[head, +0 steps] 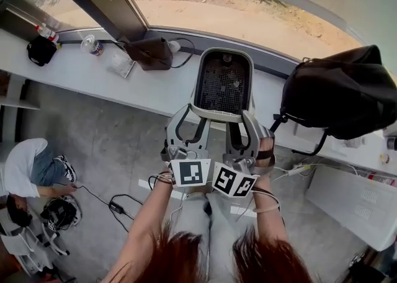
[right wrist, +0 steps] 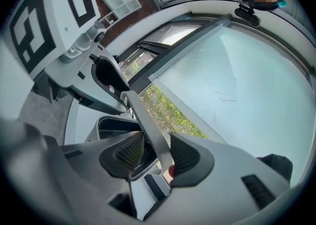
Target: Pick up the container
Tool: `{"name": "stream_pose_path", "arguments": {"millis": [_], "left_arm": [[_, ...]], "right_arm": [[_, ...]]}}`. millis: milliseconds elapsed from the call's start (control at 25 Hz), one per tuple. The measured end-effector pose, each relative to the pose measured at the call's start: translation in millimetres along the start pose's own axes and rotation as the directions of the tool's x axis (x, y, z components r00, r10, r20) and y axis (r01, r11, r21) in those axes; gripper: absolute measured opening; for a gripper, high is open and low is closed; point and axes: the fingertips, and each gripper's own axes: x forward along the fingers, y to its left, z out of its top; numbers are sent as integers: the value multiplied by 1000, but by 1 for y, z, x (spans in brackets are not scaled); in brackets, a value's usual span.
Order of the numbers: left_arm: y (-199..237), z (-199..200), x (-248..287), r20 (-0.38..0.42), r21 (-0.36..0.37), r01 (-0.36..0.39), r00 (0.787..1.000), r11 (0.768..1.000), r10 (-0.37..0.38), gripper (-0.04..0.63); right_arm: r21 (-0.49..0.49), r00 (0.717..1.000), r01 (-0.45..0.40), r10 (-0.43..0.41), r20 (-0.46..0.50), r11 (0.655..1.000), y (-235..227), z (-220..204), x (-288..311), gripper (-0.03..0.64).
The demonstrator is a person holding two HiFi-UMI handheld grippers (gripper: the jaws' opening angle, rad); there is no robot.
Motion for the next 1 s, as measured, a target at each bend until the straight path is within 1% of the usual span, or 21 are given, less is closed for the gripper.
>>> {"name": "stream_pose_path", "arguments": {"millis": [160, 240, 440, 560, 680, 840, 880, 920, 1000], "left_arm": [[14, 10, 11, -8, 36, -44, 999, 998, 45, 201], [18, 18, 14, -8, 52, -53, 999, 997, 54, 201], [18, 27, 23, -20, 98, -32, 999, 995, 34, 199], [15, 32, 31, -8, 121, -10, 1000, 993, 11, 199], [20, 35, 38, 3, 128, -12, 1000, 992, 11, 199], [21, 42, 50, 13, 164, 12, 1000, 986, -14, 199], [23, 44, 52, 15, 168, 13, 1000, 986, -16, 196], [25, 46, 55, 15, 171, 12, 1000, 985, -15, 169], [28, 49, 60, 16, 179, 12, 1000, 984, -15, 163]], "right_arm": [[-4, 1000, -8, 8, 20, 1000, -10, 4, 8, 163], [-3, 1000, -16, 16, 24, 1000, -14, 5, 11, 161], [12, 999, -26, 25, 25, 1000, -23, 8, 20, 160], [20, 1000, -12, 11, 25, 1000, -30, 10, 27, 160], [22, 1000, 1, -2, 25, 1000, -35, 12, 32, 158], [31, 1000, 14, -14, 11, 999, -40, 12, 38, 156], [35, 1000, 15, -15, 5, 999, -41, 12, 40, 156], [39, 1000, 18, -18, -2, 999, -43, 11, 41, 156], [46, 999, 31, -30, -23, 998, -47, 7, 45, 156]]}}
